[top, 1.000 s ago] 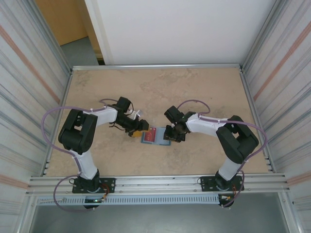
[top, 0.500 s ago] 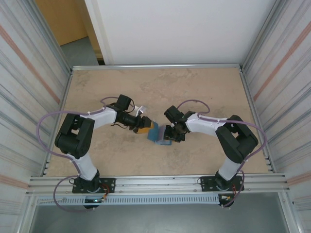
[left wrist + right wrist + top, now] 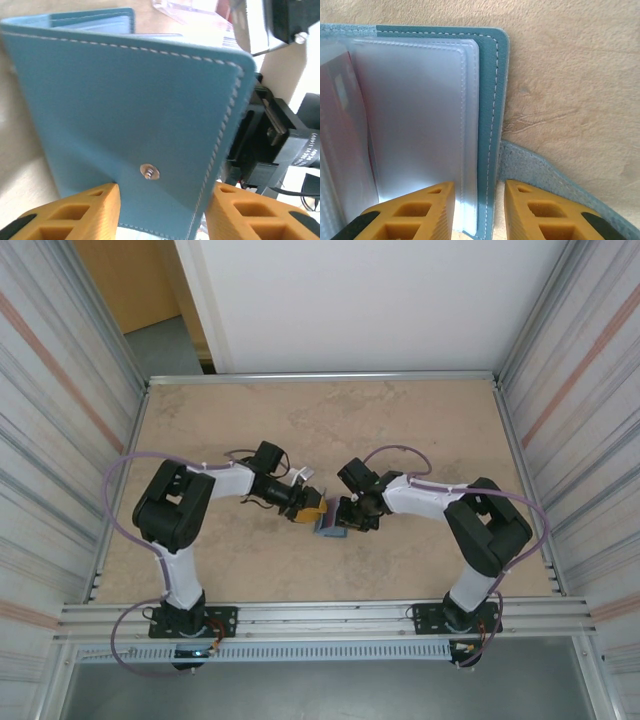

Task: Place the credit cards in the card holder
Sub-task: Close the card holder at the center of the table.

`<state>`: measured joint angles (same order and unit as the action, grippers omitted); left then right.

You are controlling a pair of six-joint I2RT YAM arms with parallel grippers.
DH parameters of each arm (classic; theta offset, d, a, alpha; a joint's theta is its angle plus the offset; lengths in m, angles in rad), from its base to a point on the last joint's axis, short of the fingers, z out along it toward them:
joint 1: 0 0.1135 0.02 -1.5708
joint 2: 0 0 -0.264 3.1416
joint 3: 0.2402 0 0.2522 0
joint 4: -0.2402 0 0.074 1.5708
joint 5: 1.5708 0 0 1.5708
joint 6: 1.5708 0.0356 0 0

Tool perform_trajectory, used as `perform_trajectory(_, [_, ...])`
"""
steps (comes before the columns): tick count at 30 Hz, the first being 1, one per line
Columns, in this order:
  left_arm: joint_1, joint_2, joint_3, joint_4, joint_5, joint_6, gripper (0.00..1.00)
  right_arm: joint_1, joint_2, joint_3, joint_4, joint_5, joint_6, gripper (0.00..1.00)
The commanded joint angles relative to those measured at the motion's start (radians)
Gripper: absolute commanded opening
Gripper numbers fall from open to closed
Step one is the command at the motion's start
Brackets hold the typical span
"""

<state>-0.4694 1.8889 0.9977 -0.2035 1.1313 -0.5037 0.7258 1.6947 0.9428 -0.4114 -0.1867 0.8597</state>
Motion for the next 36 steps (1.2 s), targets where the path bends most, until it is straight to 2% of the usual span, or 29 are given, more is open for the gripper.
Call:
perform_trajectory(1, [-0.012,0.007,0.03,0.051,0.091,-0.043,0.46,-0.004,-0.055,-0.017,-0.027,0.003,0.0,0.3])
perform_trajectory(11, [-0.039,0.048,0.083,-0.013,0.075,-0.006,0.47,-0.011,-0.266,-0.037,-0.185,0.074,-0.002,0.28])
perform_trajectory(18, [-0.085,0.142,0.176,-0.11,0.074,0.052,0.46,-0.016,-0.402,-0.126,-0.151,0.086,0.047,0.28])
perform_trajectory(20, [-0.099,0.162,0.197,-0.136,0.069,0.069,0.46,-0.025,-0.418,-0.158,-0.112,0.071,0.069,0.32])
perform_trajectory(22, [-0.104,0.18,0.214,-0.159,0.062,0.081,0.46,-0.031,-0.424,-0.196,-0.068,0.055,0.101,0.41])
perform_trajectory(30, [-0.103,0.239,0.223,-0.168,0.044,0.081,0.44,-0.023,-0.408,-0.391,0.308,-0.031,0.292,0.38])
perform_trajectory(36, [-0.101,0.278,0.223,-0.17,0.041,0.077,0.43,-0.014,-0.357,-0.402,0.397,-0.036,0.333,0.37])
